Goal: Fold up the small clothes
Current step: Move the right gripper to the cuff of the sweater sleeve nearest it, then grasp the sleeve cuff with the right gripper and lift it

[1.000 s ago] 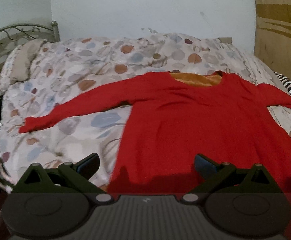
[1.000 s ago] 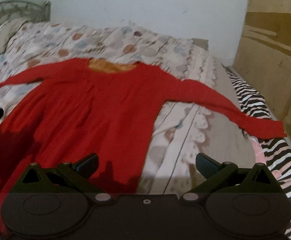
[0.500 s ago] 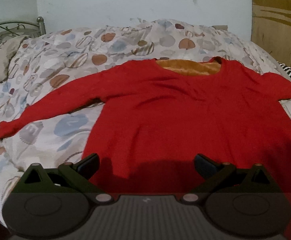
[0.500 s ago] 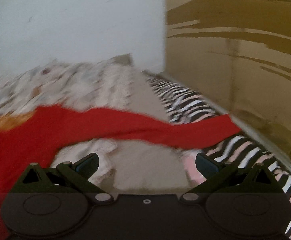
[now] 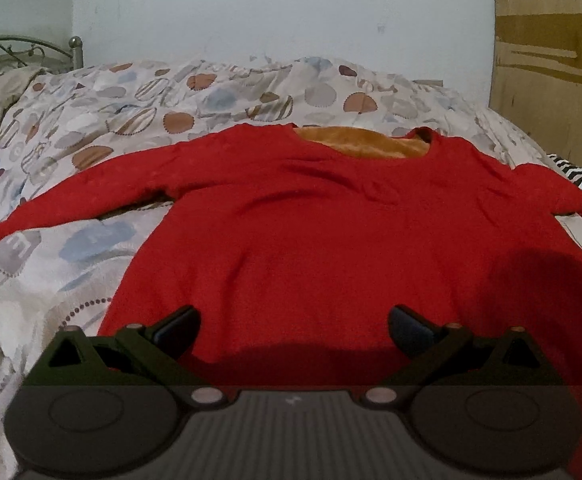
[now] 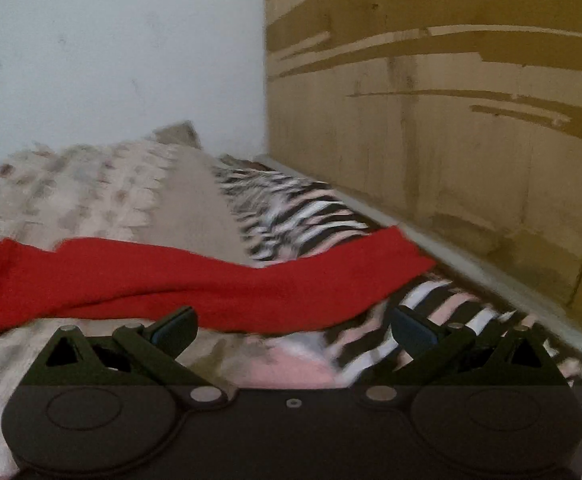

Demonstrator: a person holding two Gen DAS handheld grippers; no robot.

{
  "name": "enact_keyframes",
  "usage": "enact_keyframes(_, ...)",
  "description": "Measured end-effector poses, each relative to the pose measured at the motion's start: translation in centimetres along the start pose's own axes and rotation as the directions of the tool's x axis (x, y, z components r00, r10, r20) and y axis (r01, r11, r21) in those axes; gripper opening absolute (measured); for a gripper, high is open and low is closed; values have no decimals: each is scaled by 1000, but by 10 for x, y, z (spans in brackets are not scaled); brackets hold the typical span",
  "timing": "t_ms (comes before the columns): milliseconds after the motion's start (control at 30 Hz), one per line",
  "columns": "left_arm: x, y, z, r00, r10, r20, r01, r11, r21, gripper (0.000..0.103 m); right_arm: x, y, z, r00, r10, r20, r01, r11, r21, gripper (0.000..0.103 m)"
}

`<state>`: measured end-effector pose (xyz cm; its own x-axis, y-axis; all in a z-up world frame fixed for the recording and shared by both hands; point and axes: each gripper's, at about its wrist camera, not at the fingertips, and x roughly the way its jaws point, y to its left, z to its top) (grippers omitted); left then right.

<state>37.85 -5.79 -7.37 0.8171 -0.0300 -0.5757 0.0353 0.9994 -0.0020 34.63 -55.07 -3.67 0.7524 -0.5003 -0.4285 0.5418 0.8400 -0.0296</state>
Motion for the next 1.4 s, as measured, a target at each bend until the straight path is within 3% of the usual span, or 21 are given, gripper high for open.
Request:
enact_keyframes(133, 1, -2, -3, 1000, 7, 8, -7, 1000, 7, 103, 31, -17, 7, 989, -147, -17, 147, 989, 6, 103)
enact_keyframes(367, 0, -4, -6, 1000, 19, 24, -19, 1000, 12, 103, 78, -50, 14, 980, -194, -36, 196, 978, 69, 98)
enact_keyframes(467, 0, -4, -7, 999, 22, 30, -23, 1000, 13, 103, 87, -55, 12, 980, -189, -58, 195, 975, 107, 85)
enact_keyframes(567, 0, -5, -7, 999, 24, 34, -25, 1000, 14, 103, 91, -51, 15, 979, -200, -34, 202, 977, 75, 65)
enact_keyframes(633, 1, -5, -7, 999, 24, 35, -25, 1000, 14, 103, 95, -49, 20, 981, -190, -34, 192, 979, 69, 45)
enact_keyframes(667, 1, -5, -8, 999, 25, 34, -25, 1000, 14, 103, 97, -48, 24, 980, -194, -41, 196, 978, 67, 40)
enact_keyframes(767, 1, -4, -8, 999, 27, 34, -27, 999, 17, 103, 98, -45, 33, 976, -212, -43, 214, 975, 65, 9)
enact_keyframes(900, 1, -4, -8, 999, 26, 34, -27, 1000, 16, 103, 87, -38, 49, 975, -218, -37, 220, 974, 61, 6)
enact_keyframes(1067, -4, 0, -6, 999, 13, 41, -12, 1000, -10, 103, 52, -13, 84, 983, -174, 60, 174, 985, 13, 6)
enact_keyframes(1233, -16, 9, 6, 999, -2, 45, 4, 999, -34, 103, 7, 24, 130, 986, -70, 148, 75, 997, -33, 5)
enact_keyframes(1400, -38, 29, 17, 997, -23, 78, 30, 996, -88, 103, -43, 79, 170, 975, 72, 212, -55, 995, -85, 5)
